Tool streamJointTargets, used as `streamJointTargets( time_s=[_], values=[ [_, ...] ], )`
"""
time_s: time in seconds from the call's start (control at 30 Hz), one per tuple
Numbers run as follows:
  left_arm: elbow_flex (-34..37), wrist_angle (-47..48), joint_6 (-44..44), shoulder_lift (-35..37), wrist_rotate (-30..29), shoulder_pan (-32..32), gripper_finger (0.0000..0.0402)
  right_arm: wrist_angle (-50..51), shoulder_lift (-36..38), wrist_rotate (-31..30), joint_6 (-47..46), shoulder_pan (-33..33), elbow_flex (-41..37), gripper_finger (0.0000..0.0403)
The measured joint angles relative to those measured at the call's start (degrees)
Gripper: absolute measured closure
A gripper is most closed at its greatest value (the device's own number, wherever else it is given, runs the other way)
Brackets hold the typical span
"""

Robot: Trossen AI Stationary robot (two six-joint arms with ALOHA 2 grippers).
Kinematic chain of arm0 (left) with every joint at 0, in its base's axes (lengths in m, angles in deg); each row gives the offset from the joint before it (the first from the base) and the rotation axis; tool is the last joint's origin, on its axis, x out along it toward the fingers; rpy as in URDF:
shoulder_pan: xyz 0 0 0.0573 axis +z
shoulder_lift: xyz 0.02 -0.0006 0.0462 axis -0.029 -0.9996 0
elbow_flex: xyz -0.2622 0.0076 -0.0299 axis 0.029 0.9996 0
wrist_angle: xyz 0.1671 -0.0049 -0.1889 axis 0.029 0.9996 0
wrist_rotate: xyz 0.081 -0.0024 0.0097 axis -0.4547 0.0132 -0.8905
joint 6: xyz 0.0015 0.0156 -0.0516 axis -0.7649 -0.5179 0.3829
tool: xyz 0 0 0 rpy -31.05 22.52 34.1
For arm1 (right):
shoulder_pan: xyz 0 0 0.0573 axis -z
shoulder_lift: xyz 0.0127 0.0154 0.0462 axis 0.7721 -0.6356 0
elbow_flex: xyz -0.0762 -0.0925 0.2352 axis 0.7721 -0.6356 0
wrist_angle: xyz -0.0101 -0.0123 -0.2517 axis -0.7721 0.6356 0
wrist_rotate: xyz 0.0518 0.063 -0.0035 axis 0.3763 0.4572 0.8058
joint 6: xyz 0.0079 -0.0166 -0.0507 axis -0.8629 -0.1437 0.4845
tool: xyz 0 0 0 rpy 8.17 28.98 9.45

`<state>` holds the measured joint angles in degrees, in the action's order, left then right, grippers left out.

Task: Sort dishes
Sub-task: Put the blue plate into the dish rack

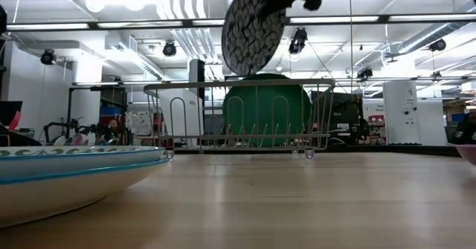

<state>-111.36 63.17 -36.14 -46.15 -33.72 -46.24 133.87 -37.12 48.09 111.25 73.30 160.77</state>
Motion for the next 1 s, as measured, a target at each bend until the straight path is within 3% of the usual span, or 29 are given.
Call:
streamJointTargets(
  time_s=[0.17, 0.43, 1.0],
  values=[
    [0.11, -0.02, 1.05, -0.01, -1.98, 0.00, 0.0198, -0.34, -4.73, -5.55, 12.99, 0.09, 0.44, 0.0379],
    [1.46, -0.03, 1.37, -0.05, -6.63, 0.01, 0.0198, -0.01, -9.57, -11.18, 23.52, 0.00, 0.21, 0.0380],
    [2.80, 0.03, 2.37, -0.13, -11.15, 0.02, 0.0198, -0.52, -15.49, -11.44, 30.61, -0.74, -0.11, 0.0380]
  ],
)
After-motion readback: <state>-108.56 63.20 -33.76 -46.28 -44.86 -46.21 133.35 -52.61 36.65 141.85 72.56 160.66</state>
